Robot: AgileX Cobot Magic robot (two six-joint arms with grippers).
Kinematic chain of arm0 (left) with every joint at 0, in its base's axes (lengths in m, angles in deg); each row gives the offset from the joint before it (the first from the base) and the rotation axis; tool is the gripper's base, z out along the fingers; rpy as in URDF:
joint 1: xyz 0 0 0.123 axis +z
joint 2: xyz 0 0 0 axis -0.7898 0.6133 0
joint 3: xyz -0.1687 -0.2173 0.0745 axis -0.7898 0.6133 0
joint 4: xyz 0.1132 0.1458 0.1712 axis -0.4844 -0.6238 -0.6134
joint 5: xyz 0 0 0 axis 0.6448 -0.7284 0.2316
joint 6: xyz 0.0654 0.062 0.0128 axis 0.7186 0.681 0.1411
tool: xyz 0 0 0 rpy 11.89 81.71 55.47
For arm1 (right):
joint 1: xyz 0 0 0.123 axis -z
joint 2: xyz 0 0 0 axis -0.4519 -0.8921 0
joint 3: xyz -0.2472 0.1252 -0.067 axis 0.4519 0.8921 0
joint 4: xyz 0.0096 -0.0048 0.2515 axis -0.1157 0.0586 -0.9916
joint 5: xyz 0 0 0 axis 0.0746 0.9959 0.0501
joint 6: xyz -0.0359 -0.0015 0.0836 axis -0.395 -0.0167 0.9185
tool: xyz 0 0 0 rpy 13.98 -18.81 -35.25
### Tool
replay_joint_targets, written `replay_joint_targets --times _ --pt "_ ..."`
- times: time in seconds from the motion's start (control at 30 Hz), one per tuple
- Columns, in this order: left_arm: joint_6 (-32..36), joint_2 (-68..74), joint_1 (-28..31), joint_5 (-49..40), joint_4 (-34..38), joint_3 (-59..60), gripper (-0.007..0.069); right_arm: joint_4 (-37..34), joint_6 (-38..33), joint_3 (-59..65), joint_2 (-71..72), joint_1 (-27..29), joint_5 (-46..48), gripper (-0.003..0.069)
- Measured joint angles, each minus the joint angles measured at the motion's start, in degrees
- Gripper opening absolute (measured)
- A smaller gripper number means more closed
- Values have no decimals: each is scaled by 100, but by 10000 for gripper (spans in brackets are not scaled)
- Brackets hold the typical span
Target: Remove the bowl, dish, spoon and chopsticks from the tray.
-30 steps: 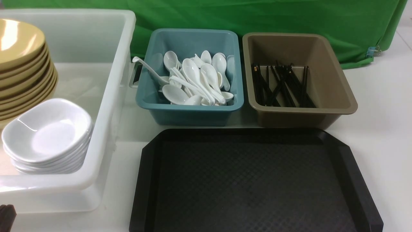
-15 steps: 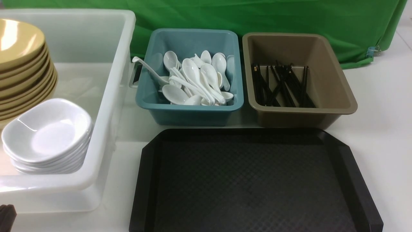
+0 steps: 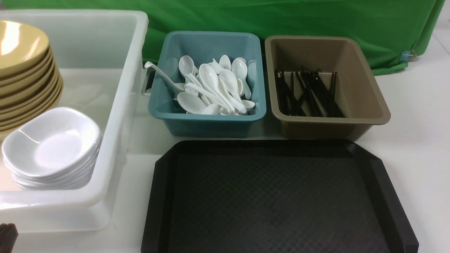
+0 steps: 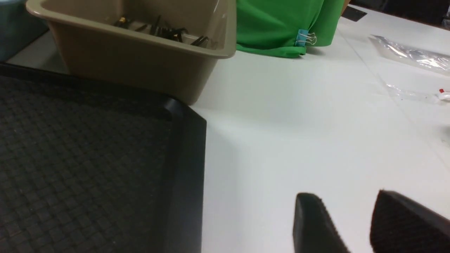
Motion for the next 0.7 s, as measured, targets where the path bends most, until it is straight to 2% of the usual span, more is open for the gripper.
replay_joint_targets --times 0.7 --pt "5 0 0 0 0 0 18 0 7 0 0 0 6 242"
